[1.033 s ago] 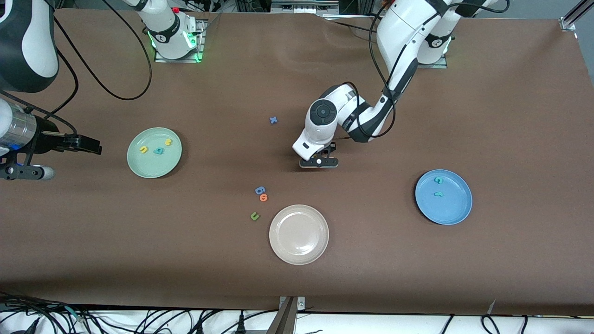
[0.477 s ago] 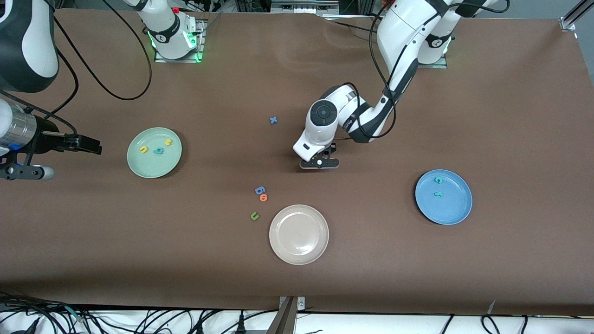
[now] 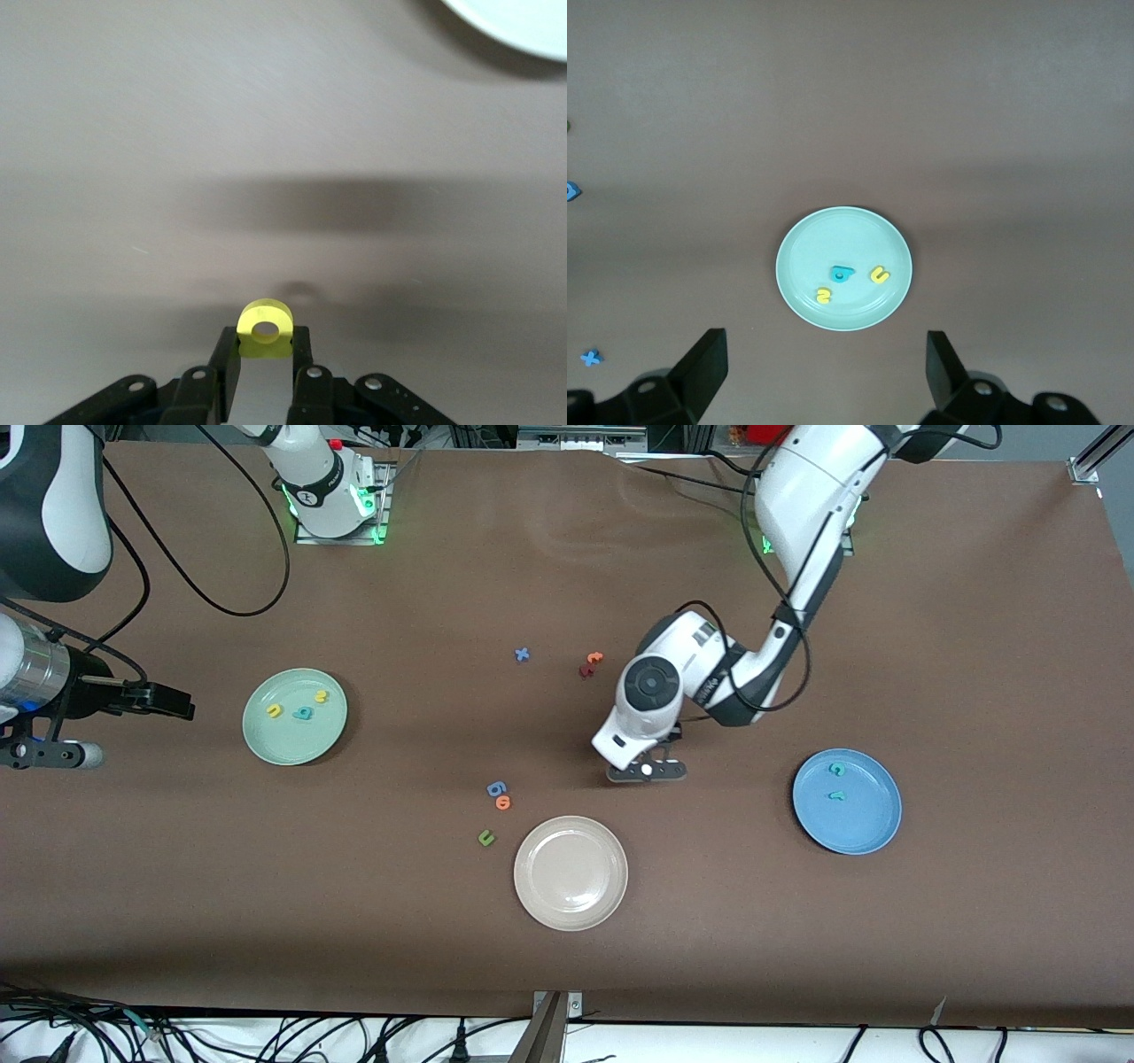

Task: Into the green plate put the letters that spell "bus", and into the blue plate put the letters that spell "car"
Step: 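Carry the yellow a to the blue plate and open the left gripper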

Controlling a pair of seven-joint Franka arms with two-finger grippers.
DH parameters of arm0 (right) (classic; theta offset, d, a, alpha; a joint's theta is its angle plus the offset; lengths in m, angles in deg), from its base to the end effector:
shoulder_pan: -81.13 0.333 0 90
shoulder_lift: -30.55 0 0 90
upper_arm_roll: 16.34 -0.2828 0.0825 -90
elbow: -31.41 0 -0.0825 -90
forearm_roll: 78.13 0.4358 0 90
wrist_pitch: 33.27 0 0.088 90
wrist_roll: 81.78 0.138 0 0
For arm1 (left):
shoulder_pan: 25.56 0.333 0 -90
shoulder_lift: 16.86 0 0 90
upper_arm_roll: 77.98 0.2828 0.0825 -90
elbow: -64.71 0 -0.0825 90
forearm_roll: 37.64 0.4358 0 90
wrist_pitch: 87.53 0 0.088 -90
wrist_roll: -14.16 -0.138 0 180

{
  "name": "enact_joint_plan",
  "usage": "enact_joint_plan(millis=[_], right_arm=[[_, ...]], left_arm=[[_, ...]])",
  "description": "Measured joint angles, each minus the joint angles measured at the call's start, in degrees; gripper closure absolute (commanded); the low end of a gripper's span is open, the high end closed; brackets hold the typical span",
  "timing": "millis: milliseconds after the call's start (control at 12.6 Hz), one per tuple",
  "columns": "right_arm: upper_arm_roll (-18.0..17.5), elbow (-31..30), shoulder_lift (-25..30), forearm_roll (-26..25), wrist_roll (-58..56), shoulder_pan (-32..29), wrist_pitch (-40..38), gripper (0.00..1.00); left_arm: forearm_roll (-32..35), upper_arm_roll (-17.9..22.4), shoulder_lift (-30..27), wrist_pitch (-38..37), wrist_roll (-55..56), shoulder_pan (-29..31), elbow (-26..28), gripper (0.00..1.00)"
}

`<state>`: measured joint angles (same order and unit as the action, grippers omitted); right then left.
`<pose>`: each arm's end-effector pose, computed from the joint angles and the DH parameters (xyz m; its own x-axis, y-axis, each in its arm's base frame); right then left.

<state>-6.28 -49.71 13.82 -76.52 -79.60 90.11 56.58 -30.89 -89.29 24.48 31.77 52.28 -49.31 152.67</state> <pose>0.6709 0.0023 0.4559 0.9894 -0.0562 -0.1338 -0.0530 -0.9982 0.0276 0.5856 -0.3898 0.1352 0.9886 0.0298 -0.1475 0.0200 -0.9975 -0.0678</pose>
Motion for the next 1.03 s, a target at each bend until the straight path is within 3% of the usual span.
enact_joint_plan(millis=[556,1033], right_arm=[[0.0,0.0,0.0,0.0,0.0,0.0,0.0,0.01],[0.0,0.0,0.0,0.0,0.0,0.0,0.0,0.01]], left_arm=[[0.1,0.4,-2.1,-9.7,-29.7,15.3,-1.6,0.82],[6.9,0.5,-2.1,-12.1,-49.7,23.6,-1.2,0.82]])
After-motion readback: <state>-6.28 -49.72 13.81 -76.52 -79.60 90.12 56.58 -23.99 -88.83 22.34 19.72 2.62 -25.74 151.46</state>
